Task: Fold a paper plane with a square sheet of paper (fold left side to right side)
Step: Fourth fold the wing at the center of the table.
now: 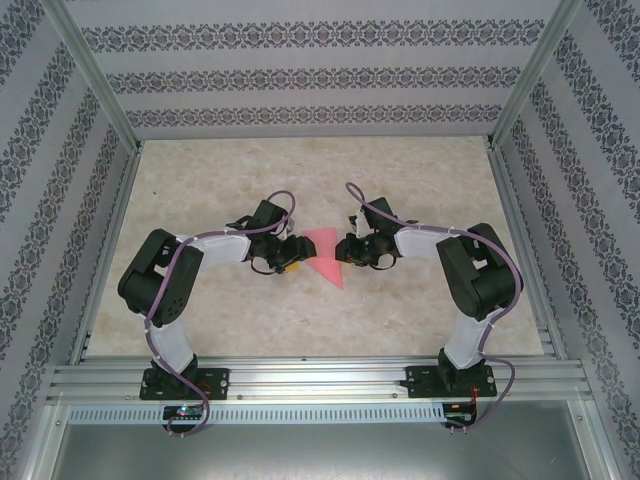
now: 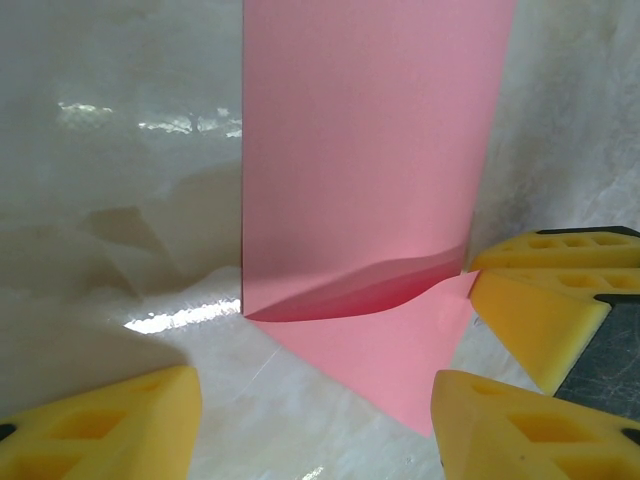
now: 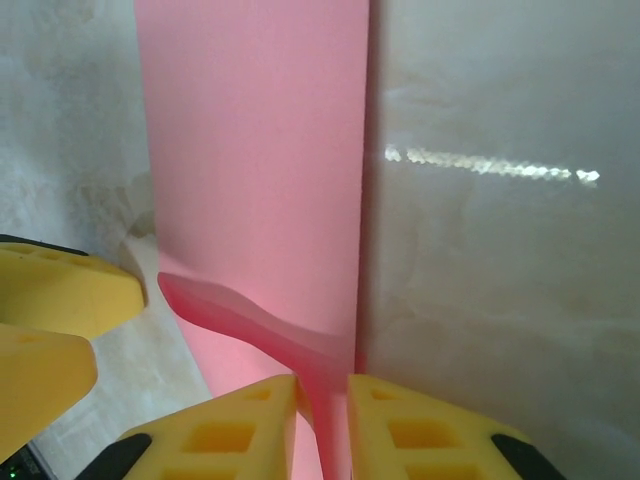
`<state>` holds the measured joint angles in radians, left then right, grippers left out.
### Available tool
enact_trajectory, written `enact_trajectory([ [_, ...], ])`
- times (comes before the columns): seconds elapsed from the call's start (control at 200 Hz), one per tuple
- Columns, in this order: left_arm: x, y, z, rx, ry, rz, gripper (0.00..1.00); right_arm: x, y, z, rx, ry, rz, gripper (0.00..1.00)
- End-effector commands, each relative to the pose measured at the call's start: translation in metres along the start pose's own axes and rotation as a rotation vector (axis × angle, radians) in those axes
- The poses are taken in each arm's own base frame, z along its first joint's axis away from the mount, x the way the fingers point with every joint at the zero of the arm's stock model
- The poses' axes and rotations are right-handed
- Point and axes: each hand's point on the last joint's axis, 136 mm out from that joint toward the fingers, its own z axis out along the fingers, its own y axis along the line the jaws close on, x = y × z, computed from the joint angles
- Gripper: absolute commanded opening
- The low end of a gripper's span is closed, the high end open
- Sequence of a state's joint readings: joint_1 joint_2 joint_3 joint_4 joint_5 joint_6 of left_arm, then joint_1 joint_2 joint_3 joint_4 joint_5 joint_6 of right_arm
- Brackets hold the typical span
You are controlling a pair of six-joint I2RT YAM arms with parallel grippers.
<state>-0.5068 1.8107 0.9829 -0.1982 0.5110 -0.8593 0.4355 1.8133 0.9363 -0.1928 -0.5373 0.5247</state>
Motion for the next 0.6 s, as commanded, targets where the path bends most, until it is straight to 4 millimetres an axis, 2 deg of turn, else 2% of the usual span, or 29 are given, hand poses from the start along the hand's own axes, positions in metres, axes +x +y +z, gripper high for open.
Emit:
enact_trajectory([
  [0.0,-0.007,-0.015,0.001,0.034,-0.019,0.024,0.63,-0.009,0.007,-0.003,-0.05,-0.021,-0.016,0.19],
  [0.245,-0.007,-0.013,0.002,0.029,-0.015,0.023,0.64,-0.011,0.005,-0.006,-0.044,-0.032,-0.009,0.07],
  [0.51,-0.008,-0.017,0.003,0.038,-0.014,0.026,0.63,-0.012,-0.008,-0.009,-0.015,-0.038,0.021,0.06],
  [0.595,-0.008,-0.02,0.004,0.04,-0.014,0.03,0.62,-0.011,-0.007,-0.008,-0.024,-0.034,0.021,0.06],
])
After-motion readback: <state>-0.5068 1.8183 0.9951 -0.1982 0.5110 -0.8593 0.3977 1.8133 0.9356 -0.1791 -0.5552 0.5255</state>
